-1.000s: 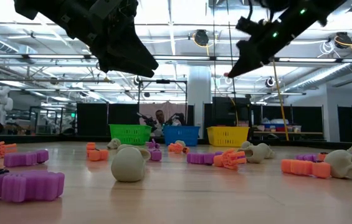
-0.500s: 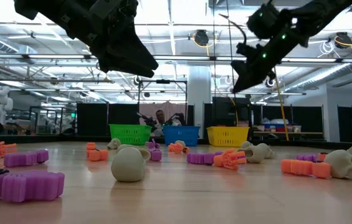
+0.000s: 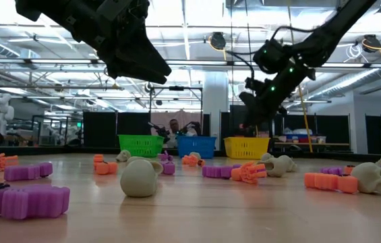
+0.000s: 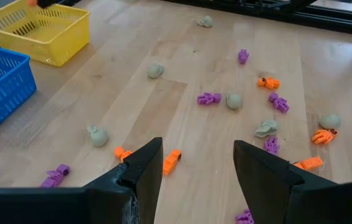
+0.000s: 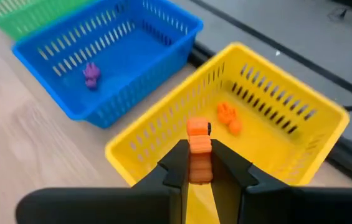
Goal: Sort Halloween decoration
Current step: Put the orange skeleton toy into the yellow bin
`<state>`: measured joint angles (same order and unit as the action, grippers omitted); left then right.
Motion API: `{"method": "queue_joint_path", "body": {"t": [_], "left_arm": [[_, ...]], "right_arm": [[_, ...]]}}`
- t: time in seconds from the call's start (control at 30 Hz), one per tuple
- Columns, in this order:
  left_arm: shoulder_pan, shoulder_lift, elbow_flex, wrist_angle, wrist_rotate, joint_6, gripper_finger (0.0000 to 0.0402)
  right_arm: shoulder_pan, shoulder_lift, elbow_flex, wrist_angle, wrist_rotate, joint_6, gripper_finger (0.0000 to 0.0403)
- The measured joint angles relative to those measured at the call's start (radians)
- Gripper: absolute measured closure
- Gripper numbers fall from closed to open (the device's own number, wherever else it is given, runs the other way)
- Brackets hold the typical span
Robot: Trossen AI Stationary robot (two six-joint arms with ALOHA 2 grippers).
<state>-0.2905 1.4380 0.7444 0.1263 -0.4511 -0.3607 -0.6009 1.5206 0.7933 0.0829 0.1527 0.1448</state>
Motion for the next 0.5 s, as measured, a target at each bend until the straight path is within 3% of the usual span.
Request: {"method": "queue_joint_path", "body": {"t": [0.5], "left_arm": [[-0.005,0.0,0.0,-0.001,0.0,0.0,0.0208]], "right_arm": [[-0.002,0.031,0.0,-0.021,-0.001,0.016,0.0352]]}}
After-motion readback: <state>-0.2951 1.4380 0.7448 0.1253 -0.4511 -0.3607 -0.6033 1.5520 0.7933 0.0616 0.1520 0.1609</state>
